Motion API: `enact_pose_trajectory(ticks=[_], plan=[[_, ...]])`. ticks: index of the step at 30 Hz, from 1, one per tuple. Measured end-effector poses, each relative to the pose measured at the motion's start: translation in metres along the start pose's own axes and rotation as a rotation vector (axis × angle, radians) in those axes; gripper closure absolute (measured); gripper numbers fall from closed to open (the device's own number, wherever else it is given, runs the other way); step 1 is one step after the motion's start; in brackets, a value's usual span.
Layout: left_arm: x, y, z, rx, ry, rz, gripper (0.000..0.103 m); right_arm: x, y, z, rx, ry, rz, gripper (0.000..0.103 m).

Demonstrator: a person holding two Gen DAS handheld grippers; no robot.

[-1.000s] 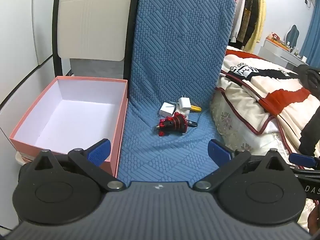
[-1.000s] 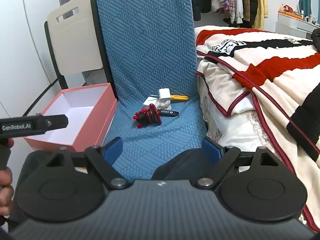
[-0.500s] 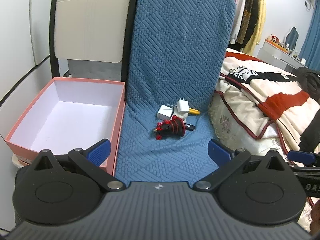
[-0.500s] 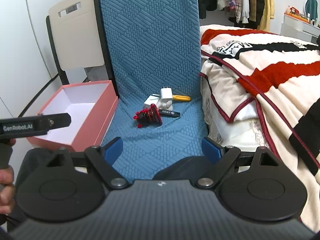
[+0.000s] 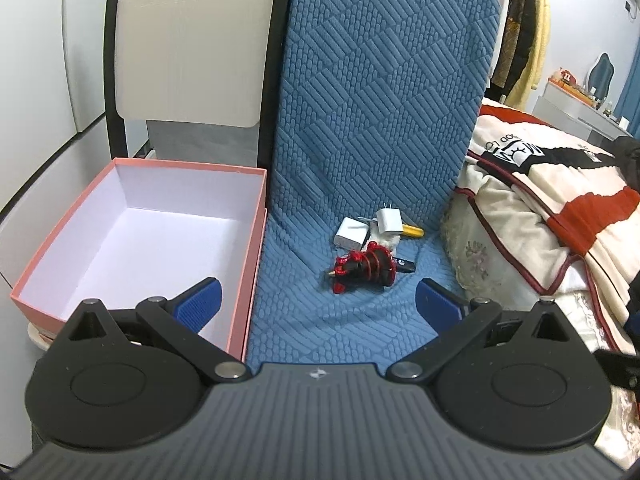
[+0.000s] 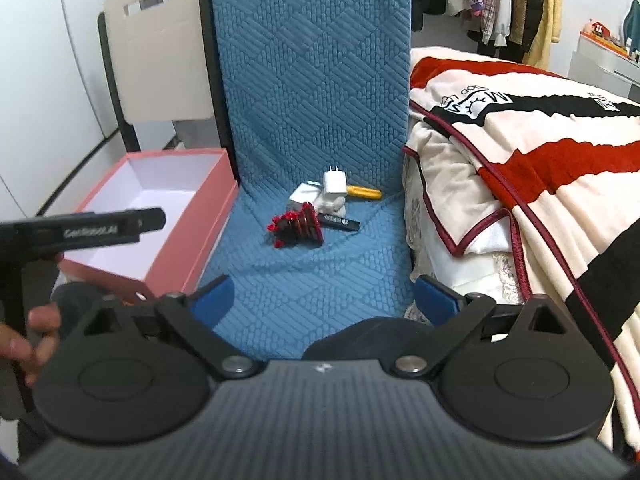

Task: Organize rigid objects
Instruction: 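Move both tools toward the small objects on the blue chair seat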

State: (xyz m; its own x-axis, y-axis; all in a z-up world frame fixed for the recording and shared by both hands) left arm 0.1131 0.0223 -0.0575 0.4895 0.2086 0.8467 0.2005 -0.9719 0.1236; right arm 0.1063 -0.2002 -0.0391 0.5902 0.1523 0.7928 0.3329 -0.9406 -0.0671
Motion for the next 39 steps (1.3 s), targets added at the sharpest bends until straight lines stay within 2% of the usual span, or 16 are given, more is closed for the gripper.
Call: enact_pose_trajectory(ticks=[5,13,24,34,39], plan=[[0.0,0.003,0.014,0.003,-0.009,-0.005,0.0,0.004,-0.001,0.004,-0.001,-0.045,-0.001,0.005],[-0.006,0.012,0.028,-0.005,-0.04,-0.009,0.0,0.01,0.008,0.006,-0.06,-0.057,-0.015,0.005],[-0.014,0.023,0.04,-0.019,-0.066,-0.006,0.0,0.012,0.019,0.009,-0.082,-0.052,0.01,0.005],[-0.024,0.026,0.06,-0.018,-0.088,0.002,0.0,-0.007,0.033,0.033,-0.097,-0.075,0.013,0.005],[-0.031,0.026,0.068,-0.026,-0.096,0.017,0.0,-0.012,0.034,0.039,-0.128,-0.039,-0.023,0.005]])
Point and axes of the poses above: each gripper's, at about its wrist camera, not at the fingertips, and z roughly the way its jaws point, y to its right, x to its top, the point moved 7 cm from there along z, roughly the way its jaws point, and after that the axes turned 9 degrees about y, right-handed, at the moved point
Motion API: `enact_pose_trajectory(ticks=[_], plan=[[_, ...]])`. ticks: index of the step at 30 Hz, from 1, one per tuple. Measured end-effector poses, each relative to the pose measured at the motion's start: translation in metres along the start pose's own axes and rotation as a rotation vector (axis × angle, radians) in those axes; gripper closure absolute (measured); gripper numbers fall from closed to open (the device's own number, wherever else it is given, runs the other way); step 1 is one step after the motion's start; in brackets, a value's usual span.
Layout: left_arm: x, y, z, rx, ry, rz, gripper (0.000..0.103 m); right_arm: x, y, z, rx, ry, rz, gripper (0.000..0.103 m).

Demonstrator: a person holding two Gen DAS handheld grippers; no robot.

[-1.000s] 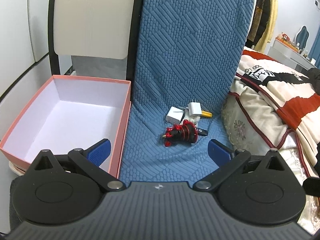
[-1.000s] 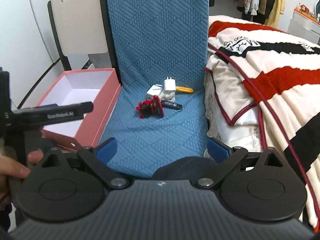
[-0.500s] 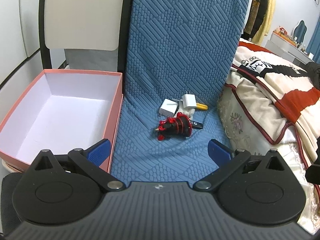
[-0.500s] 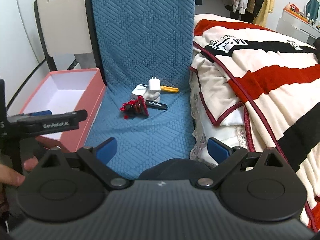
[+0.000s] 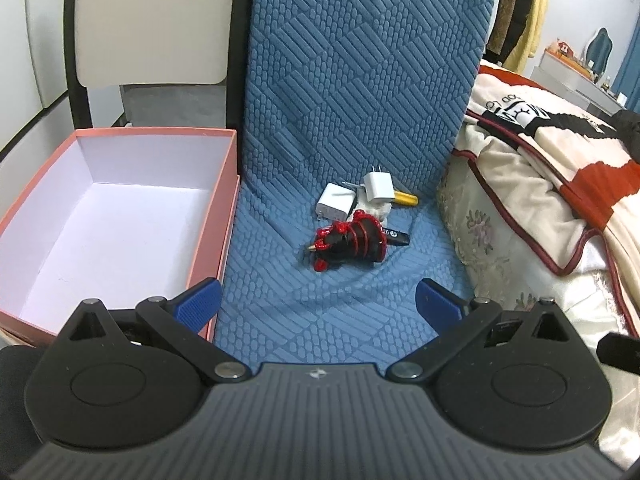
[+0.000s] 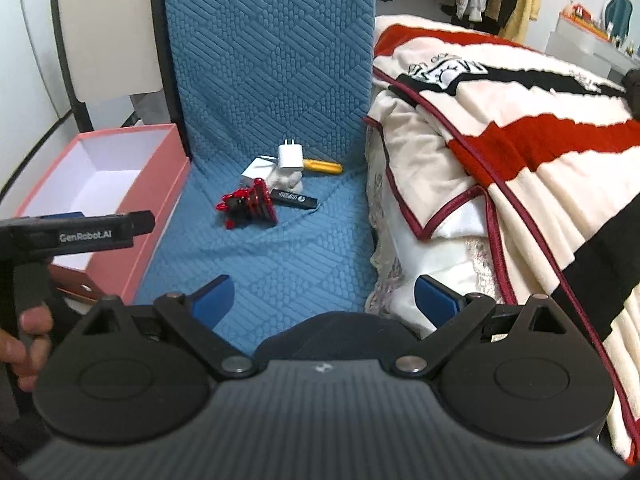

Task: Organize rigid objects
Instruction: 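Move both tools toward the small objects on the blue chair seat, then close the left gripper on the red-black figurine while the right gripper grasps the black USB stick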

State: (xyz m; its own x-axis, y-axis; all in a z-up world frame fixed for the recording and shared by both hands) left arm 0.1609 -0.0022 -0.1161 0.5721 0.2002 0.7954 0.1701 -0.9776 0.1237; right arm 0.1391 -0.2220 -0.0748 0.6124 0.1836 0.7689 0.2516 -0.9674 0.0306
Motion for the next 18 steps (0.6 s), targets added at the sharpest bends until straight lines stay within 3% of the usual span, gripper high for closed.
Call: enact_pose_trajectory(ticks=[11,18], plan=[[-0.01,-0.008,0.014,-0.012,-0.033,-0.027,0.0,-0.013,-0.006,0.027,0.073,0.004,0.057,0.005],[-0.008,-0.009,0.019,-0.017,-0.027,-0.04,0.0,-0.02,-0.005,0.045,0.075,0.007,0.065,0.005]])
Point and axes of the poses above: each gripper's, at about its wrist camera, not at the fingertips, and z roughly the way its jaws point, y to its right, x to its top, the point moved 7 cm from there along z, roughly the way its jaws point, and after that the axes turned 9 degrees about y, right-handed, at the moved point
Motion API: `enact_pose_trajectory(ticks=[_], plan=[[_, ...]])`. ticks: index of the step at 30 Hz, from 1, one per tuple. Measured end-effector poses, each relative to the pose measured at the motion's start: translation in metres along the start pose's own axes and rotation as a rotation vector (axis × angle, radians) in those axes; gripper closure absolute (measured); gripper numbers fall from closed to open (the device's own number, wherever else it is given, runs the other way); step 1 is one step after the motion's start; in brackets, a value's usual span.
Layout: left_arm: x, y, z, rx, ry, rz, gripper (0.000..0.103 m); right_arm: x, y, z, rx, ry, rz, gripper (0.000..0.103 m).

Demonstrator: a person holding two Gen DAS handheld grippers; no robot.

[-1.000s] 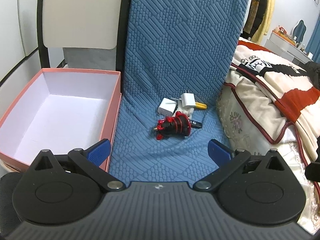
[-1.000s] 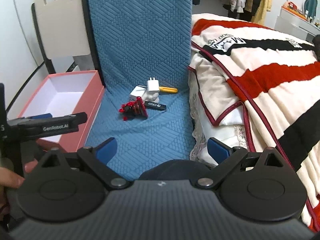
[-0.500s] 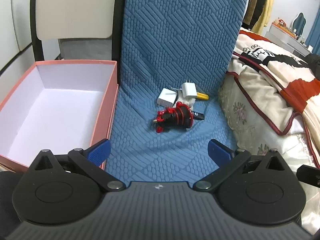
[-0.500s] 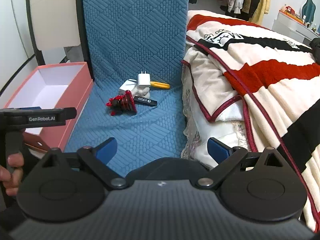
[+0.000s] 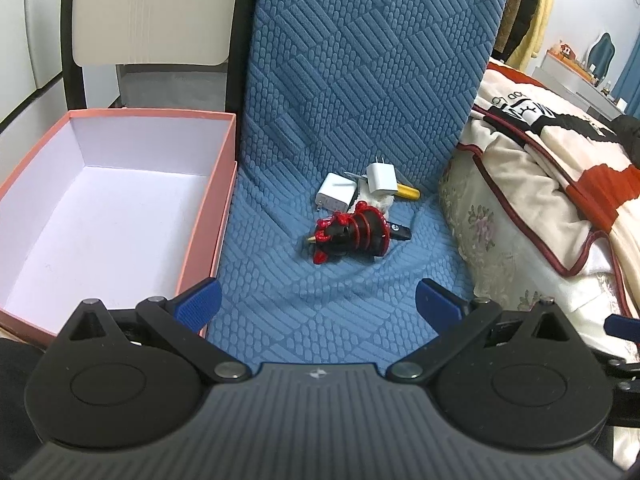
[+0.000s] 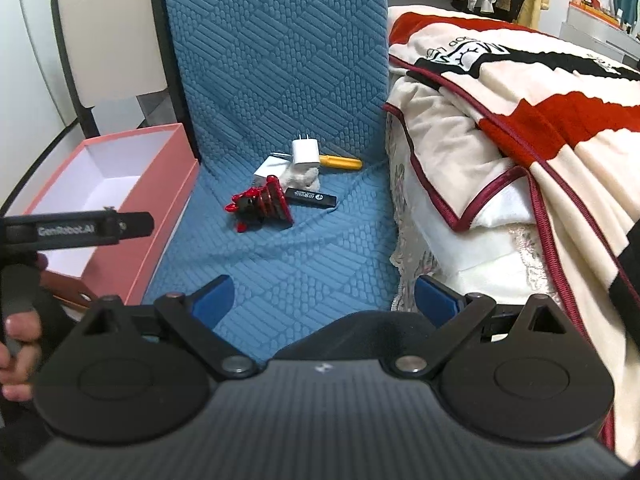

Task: Organize rigid objects
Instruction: 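Close the left gripper on the red-black figurine while the right gripper grasps the black USB stick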

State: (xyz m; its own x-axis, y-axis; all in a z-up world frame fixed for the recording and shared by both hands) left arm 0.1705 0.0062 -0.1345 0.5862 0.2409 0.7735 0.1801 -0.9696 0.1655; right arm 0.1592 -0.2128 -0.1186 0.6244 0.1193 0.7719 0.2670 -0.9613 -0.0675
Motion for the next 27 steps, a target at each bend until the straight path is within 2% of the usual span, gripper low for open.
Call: enact_pose_trajectory(ticks=[8,18,22,27], plan=[[-0.001,0.002,0.02,-0.015,-0.017,-0.018,0.0,-0.007,0.008,0.024,0.011,-0.004,0.036,0.005],[0.001,0.009,0.065,-0.017,-0.041,-0.037,0.0,0.0,0.021,0.062,-0.012,0.02,0.118,0.005],[0.002,0.008,0.086,-0.031,-0.057,-0.076,0.0,0.006,0.026,0.082,-0.025,0.023,0.148,0.005],[0.002,0.004,0.112,-0.041,-0.065,-0.153,0.0,0.011,0.033,0.111,-0.035,0.017,0.228,0.011]])
Point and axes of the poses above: each gripper's, at about its wrist camera, not at the fingertips, and z roughly the way its jaws point, y to its right, x to its top, the point moved 7 cm from there along z, roughly the way its jaws point, and after that the axes turned 9 degrees about y, right-handed, at the moved point
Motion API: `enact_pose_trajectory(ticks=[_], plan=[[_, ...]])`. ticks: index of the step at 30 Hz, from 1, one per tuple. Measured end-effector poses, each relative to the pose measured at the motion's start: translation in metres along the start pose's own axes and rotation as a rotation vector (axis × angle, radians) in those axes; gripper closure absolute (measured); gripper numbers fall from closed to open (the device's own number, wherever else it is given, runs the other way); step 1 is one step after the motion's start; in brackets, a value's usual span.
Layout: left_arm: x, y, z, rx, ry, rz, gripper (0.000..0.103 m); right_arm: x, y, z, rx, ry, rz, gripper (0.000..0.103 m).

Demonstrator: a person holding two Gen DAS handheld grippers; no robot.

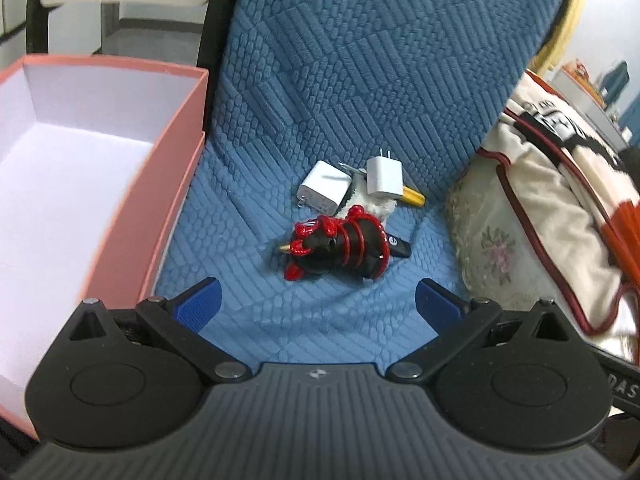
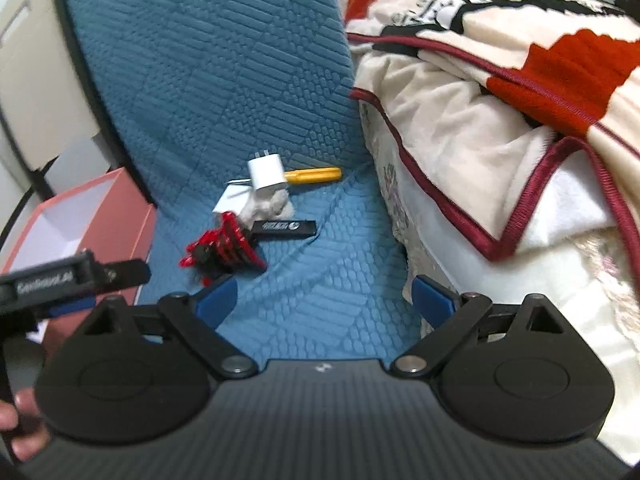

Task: Organize rigid objects
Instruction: 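Close the left gripper on the red-black figurine while the right gripper grasps the black USB stick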

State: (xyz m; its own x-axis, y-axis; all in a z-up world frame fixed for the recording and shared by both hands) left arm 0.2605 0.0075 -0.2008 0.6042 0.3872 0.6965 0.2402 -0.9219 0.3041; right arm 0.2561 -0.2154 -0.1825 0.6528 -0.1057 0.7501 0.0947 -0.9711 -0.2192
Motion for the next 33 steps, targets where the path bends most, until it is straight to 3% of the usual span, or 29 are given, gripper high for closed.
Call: enact_pose_trajectory(ticks=[2,8,18,23,27,33], plan=[[0.001,-0.002,0.011,-0.021,-0.007,-0.051,0.0,0.002,0.001,0.014,0.002,-0.014,0.034,0.02],[0.002,-0.01,0.043,-0.087,-0.049,-0.272,0.0,0.01,-0.005,0.055,0.014,-0.045,0.044,0.029],[-0.009,-0.02,0.087,-0.104,-0.122,-0.586,0.011,0.019,0.001,0.121,0.126,-0.121,0.119,0.034],[-0.019,-0.025,0.11,-0.083,-0.151,-0.713,0.016,0.021,-0.006,0.148,0.161,-0.156,0.025,0.035],[-0.023,-0.03,0.121,-0.108,-0.14,-0.846,0.02,0.017,-0.018,0.166,0.193,-0.179,-0.089,0.035],[-0.025,-0.033,0.133,-0.105,-0.126,-0.952,0.023,0.01,-0.029,0.181,0.236,-0.205,-0.19,0.037]])
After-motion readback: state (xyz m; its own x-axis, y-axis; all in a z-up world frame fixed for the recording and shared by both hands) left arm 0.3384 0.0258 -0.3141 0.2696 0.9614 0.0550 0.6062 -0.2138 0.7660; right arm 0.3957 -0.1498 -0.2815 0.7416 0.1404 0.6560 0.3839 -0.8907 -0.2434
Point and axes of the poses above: each gripper's, at about its wrist camera, not at the fingertips, and z roughly the way its jaws point, y to its right, x to its top, the point moved 7 cm from there along z, roughly the way its jaws point, and after that the axes turned 9 degrees about y, right-handed, at the moved point
